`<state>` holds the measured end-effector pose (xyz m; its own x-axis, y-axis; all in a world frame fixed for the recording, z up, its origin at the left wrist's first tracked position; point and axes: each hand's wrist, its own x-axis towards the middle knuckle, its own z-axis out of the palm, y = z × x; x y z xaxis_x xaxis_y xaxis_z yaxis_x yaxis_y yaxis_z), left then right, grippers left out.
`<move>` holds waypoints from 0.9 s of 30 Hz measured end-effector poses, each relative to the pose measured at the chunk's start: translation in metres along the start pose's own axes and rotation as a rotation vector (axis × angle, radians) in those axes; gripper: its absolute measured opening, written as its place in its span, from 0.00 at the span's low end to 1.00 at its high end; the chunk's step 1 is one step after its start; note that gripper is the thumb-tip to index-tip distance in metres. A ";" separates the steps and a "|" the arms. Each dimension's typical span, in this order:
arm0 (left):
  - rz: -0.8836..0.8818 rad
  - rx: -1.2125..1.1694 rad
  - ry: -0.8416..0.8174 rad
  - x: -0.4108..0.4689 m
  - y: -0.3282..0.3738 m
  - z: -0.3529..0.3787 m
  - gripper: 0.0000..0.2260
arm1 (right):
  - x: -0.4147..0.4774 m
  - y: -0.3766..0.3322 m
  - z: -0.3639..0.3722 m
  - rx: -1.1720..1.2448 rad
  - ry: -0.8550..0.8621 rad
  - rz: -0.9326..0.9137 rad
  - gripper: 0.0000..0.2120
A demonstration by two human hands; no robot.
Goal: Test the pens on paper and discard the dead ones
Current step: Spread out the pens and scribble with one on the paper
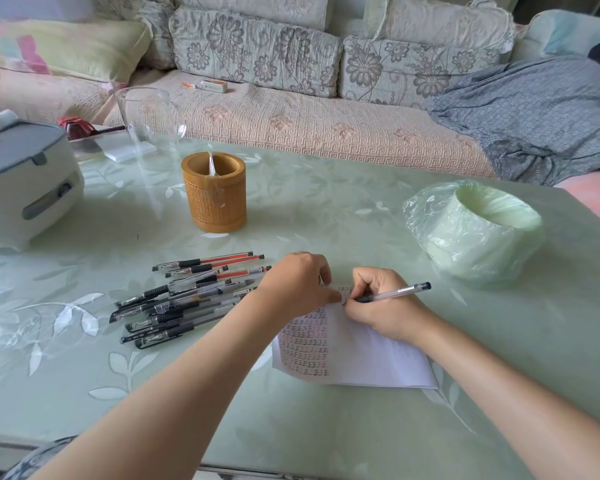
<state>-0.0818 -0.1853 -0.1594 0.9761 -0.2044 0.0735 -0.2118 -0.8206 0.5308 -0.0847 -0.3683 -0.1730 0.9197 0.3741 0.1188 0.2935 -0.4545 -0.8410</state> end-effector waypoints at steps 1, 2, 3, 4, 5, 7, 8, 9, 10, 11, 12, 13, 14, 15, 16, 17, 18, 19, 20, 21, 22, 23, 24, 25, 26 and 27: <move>-0.001 -0.004 0.000 0.000 0.000 0.000 0.15 | 0.000 0.000 0.000 -0.011 0.005 -0.001 0.09; -0.001 -0.006 -0.001 -0.001 0.000 0.000 0.15 | 0.000 0.001 0.000 -0.020 0.010 -0.002 0.09; 0.000 -0.006 0.000 -0.001 0.000 0.000 0.15 | 0.000 0.001 0.000 -0.024 0.013 -0.004 0.09; 0.000 -0.007 0.002 -0.001 0.000 0.001 0.15 | -0.001 0.001 0.000 -0.019 0.017 -0.006 0.09; 0.000 -0.008 0.003 -0.001 0.001 0.001 0.15 | -0.001 0.001 0.000 -0.007 0.020 -0.008 0.09; -0.003 -0.013 0.003 -0.001 0.001 0.000 0.15 | -0.002 0.001 0.000 0.013 0.025 -0.010 0.09; -0.004 -0.014 0.002 -0.001 0.000 0.000 0.15 | -0.002 0.002 0.000 0.013 0.022 -0.010 0.09; -0.005 -0.014 0.000 -0.001 0.000 0.000 0.15 | -0.002 0.002 0.000 0.010 0.015 -0.011 0.09; -0.007 -0.015 -0.003 -0.001 0.001 0.000 0.15 | -0.002 0.002 0.000 0.009 0.007 -0.012 0.09; -0.008 -0.017 -0.003 -0.001 0.001 -0.001 0.15 | -0.002 0.003 0.000 0.009 0.001 -0.012 0.09; -0.008 -0.020 -0.004 -0.001 0.001 -0.001 0.15 | -0.002 0.003 0.000 0.010 -0.003 -0.010 0.09; -0.008 -0.022 -0.005 -0.001 0.001 -0.001 0.15 | -0.001 0.003 0.000 0.010 -0.005 -0.006 0.09; -0.007 -0.023 -0.004 -0.001 0.001 -0.001 0.15 | -0.001 0.003 0.000 0.008 -0.006 -0.002 0.09; -0.005 -0.023 -0.003 -0.001 0.001 -0.001 0.15 | -0.001 0.003 0.000 0.007 -0.010 -0.001 0.09; -0.003 -0.022 -0.002 -0.002 0.000 0.000 0.15 | -0.001 0.002 0.000 0.006 -0.017 -0.002 0.08; -0.002 -0.022 -0.002 -0.002 0.000 -0.001 0.15 | -0.001 0.002 -0.001 0.006 -0.028 -0.002 0.08; -0.004 -0.023 -0.003 -0.002 0.000 -0.001 0.15 | -0.002 0.001 -0.001 0.007 -0.036 0.000 0.08; -0.006 -0.025 -0.003 -0.002 0.001 -0.001 0.15 | -0.002 0.001 -0.001 0.011 -0.039 0.000 0.08; -0.008 -0.026 -0.002 -0.002 0.001 -0.001 0.15 | -0.002 0.000 -0.001 0.017 -0.033 -0.003 0.08; -0.007 -0.027 -0.001 -0.002 0.001 -0.001 0.15 | -0.003 0.000 -0.001 0.023 -0.024 -0.006 0.08; -0.006 -0.026 0.001 -0.002 0.001 -0.001 0.15 | -0.003 0.000 -0.001 0.022 -0.017 -0.008 0.08; -0.004 -0.025 0.004 -0.002 0.001 -0.001 0.15 | -0.002 0.000 -0.001 0.014 -0.015 -0.009 0.08; -0.004 -0.025 0.005 -0.002 0.001 -0.001 0.15 | -0.002 0.000 -0.001 0.006 -0.017 -0.008 0.08; -0.002 -0.026 0.005 -0.002 0.001 -0.001 0.15 | -0.002 0.000 -0.001 0.005 -0.019 -0.005 0.08; -0.001 -0.025 0.003 -0.002 0.001 -0.001 0.15 | -0.002 0.000 -0.001 0.007 -0.017 -0.001 0.08; 0.001 -0.021 0.001 -0.002 0.001 -0.001 0.15 | -0.003 -0.001 -0.001 0.010 -0.014 -0.003 0.08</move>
<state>-0.0844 -0.1853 -0.1578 0.9760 -0.2048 0.0746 -0.2117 -0.8087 0.5487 -0.0872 -0.3698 -0.1723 0.9153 0.3862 0.1139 0.2932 -0.4454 -0.8459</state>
